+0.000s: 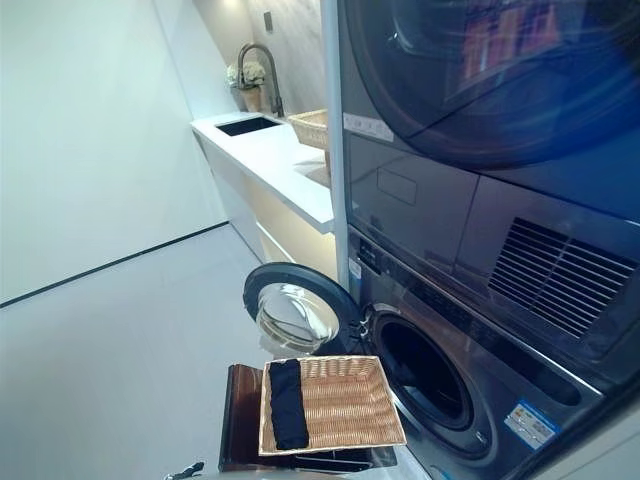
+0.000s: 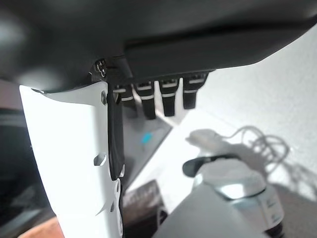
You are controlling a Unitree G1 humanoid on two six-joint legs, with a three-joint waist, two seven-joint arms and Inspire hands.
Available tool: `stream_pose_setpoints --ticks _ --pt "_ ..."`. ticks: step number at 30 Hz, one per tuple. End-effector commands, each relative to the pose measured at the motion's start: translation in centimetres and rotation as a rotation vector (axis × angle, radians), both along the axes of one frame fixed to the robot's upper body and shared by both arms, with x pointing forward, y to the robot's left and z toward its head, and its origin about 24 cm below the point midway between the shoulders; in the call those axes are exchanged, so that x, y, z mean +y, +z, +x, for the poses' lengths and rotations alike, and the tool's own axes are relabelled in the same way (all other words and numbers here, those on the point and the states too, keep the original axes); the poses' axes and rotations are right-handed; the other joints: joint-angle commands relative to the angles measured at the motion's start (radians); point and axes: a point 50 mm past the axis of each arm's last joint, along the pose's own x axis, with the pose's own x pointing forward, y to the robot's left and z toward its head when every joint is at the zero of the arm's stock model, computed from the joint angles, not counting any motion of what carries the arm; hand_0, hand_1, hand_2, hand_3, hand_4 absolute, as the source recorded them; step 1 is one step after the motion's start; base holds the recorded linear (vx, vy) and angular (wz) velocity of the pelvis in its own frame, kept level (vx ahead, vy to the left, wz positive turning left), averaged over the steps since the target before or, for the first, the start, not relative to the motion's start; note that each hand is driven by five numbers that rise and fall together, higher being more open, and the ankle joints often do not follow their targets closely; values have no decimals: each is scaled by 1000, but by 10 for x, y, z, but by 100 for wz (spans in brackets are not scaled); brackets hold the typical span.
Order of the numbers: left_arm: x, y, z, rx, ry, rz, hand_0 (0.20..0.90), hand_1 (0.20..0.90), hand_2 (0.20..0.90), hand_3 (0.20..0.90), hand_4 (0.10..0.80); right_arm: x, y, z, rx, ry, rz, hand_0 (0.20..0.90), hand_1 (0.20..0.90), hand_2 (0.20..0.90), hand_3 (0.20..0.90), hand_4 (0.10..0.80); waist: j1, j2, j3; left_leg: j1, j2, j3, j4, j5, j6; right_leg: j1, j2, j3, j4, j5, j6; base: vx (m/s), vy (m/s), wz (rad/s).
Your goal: Pick up the clothes and place them into the washing machine
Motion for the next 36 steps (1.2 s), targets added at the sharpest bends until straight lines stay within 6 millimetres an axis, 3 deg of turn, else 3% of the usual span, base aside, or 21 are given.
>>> stream_pose_setpoints --ticks 1,5,13,14,19,25,29,32,33,35,36 --pt "8 16 60 -224 -145 56 900 900 900 900 800 2 3 27 -123 26 -2 900 900 900 900 800 -30 -28 7 20 15 3 30 -42 -11 42 12 -5 -95 50 -47 -2 -19 8" --pt "-1 32 99 -351 -431 119 900 900 900 900 800 -6 5 17 -108 8 -21 900 900 900 900 800 -54 -21 1 28 19 15 27 -44 -13 33 16 15 -92 50 -45 -7 -10 -27" --pt "9 46 126 -422 -525 219 900 900 900 900 800 -18 8 9 -99 -19 -52 900 900 900 900 800 -76 -19 -8 34 24 32 18 -42 -16 23 22 35 -87 51 -46 3 -13 -14" --pt "7 49 133 -434 -620 250 900 900 900 900 800 -21 10 10 -110 -24 -60 900 900 900 900 800 -86 -18 -13 37 26 38 15 -44 -18 21 23 41 -88 50 -45 5 -16 -18" --pt "6 53 143 -444 -740 308 900 900 900 900 800 -24 11 12 -127 -26 -65 900 900 900 900 800 -102 -12 -15 37 27 47 12 -45 -19 11 26 55 -90 53 -46 -2 -5 5" --pt "-1 65 171 -480 -964 423 900 900 900 900 800 -30 14 8 -141 -42 -72 900 900 900 900 800 -141 0 -3 28 29 66 9 -46 -22 -21 33 80 -82 54 -49 -7 6 0" --pt "-12 95 219 -583 -1165 566 900 900 900 900 800 -49 24 17 -208 -72 -114 900 900 900 900 800 -195 16 47 -31 33 85 29 -45 -24 -99 39 113 -65 67 -55 -134 40 -26" --pt "-16 116 246 -630 -1280 677 900 900 900 900 800 -66 35 30 -274 -78 -155 900 900 900 900 800 -234 15 104 -87 35 97 88 -65 -17 -162 45 144 -29 69 -62 -153 43 -22" --pt "-16 116 246 -631 -1280 678 900 900 900 900 800 -66 35 31 -276 -79 -154 900 900 900 900 800 -232 15 103 -93 36 99 90 -62 -17 -168 46 146 -29 73 -63 -187 18 -24" --pt "-11 139 269 -652 -1365 793 900 900 900 900 800 -78 52 53 -407 -50 -182 900 900 900 900 800 -265 -1 158 -157 42 117 158 -82 -12 -231 60 178 11 76 -72 -190 10 -27" --pt "-11 139 270 -652 -1365 795 900 900 900 900 800 -78 52 54 -408 -51 -181 900 900 900 900 800 -263 -2 156 -162 43 120 158 -78 -12 -236 61 181 10 82 -73 -144 13 -31"
